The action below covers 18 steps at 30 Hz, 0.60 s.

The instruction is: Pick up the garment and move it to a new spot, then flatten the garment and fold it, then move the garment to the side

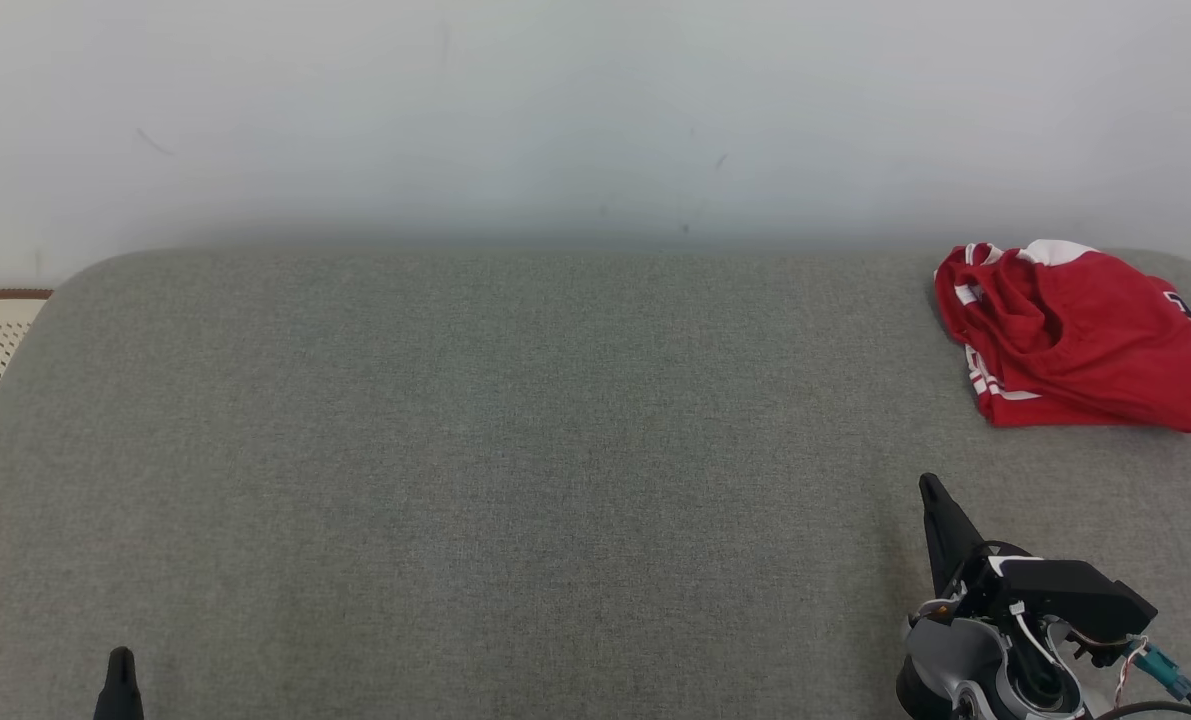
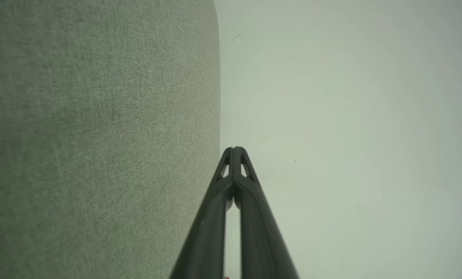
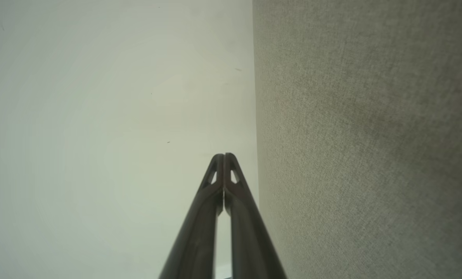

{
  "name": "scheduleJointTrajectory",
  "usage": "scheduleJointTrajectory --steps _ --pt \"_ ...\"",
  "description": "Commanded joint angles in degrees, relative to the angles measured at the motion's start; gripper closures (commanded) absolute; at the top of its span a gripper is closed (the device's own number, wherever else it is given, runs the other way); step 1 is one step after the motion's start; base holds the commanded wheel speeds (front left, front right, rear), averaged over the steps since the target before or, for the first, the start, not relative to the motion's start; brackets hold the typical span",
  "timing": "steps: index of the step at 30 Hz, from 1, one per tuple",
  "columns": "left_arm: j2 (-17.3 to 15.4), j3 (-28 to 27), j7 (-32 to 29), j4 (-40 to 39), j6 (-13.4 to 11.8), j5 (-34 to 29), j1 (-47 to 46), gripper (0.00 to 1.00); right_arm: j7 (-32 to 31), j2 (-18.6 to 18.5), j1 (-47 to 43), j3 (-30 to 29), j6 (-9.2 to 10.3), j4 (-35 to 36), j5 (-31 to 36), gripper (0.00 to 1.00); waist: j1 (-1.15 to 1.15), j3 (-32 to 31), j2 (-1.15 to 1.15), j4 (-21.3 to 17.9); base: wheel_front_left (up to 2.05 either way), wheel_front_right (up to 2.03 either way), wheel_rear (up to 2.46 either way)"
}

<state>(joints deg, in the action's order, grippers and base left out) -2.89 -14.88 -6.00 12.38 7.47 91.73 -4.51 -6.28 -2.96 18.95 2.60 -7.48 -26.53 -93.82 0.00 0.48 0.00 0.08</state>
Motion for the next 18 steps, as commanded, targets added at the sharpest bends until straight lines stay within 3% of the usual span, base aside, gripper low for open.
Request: scheduleJointTrajectory --steps 1,18 --pt "0.0 -0.3 -0.2 0.1 0.1 0.5 0.1 1.00 0.1 0.1 0.0 0.1 -0.02 0.0 -0.4 1.00 0.00 0.0 0.00 0.0 0.00 0.00 0.00" --pt "0.0 -0.3 -0.2 0.1 0.1 0.5 0.1 1.00 0.1 0.1 0.0 0.1 -0.02 0.0 -0.5 1.00 0.00 0.0 0.00 0.0 0.00 0.00 0.00"
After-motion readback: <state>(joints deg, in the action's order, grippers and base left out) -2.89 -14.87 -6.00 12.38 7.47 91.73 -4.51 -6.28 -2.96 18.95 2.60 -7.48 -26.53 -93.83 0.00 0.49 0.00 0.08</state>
